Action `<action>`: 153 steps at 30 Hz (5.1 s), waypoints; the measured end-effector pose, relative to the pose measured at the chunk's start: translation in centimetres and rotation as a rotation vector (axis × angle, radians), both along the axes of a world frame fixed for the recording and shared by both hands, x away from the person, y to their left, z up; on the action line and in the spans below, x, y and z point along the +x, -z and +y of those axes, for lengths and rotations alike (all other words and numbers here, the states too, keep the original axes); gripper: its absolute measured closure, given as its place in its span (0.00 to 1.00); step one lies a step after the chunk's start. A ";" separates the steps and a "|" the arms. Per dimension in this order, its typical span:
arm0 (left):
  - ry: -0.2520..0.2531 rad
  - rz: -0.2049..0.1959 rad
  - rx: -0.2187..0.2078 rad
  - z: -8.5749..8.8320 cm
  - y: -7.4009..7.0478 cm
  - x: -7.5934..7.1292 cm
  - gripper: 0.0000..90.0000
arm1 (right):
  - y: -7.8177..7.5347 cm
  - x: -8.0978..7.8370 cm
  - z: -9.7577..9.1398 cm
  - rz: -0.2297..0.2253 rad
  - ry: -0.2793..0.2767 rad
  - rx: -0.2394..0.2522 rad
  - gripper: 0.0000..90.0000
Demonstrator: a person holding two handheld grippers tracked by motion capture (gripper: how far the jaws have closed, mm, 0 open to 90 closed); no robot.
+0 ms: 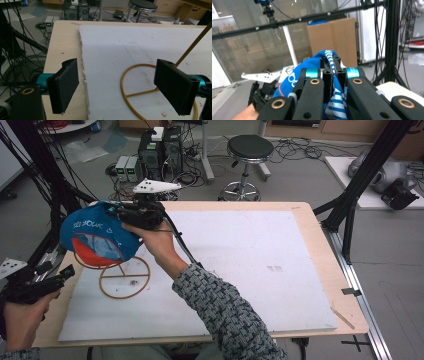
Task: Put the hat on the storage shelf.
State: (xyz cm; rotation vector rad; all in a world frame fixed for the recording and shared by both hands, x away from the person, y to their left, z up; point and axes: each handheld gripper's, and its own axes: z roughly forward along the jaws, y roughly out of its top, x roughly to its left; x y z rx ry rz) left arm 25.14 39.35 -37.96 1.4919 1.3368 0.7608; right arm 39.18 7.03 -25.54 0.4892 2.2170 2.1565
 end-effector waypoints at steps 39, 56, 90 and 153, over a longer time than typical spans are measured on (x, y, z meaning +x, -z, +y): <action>0.006 0.008 0.005 0.1 0.1 0.1 0.22 | 1.4 -0.9 1.4 0.073 0.003 -0.056 0.93; 0.007 0.008 0.003 0.1 0.1 0.1 0.22 | 1.4 -1.0 1.4 0.065 0.018 -0.034 0.63; 0.043 0.019 0.023 -0.6 0.2 0.1 0.22 | 0.1 -0.2 -10.9 0.013 0.254 -0.002 0.42; 0.159 -0.024 0.104 -2.8 -1.3 -0.7 0.22 | 15.7 -9.0 -39.7 0.081 0.971 -0.174 0.23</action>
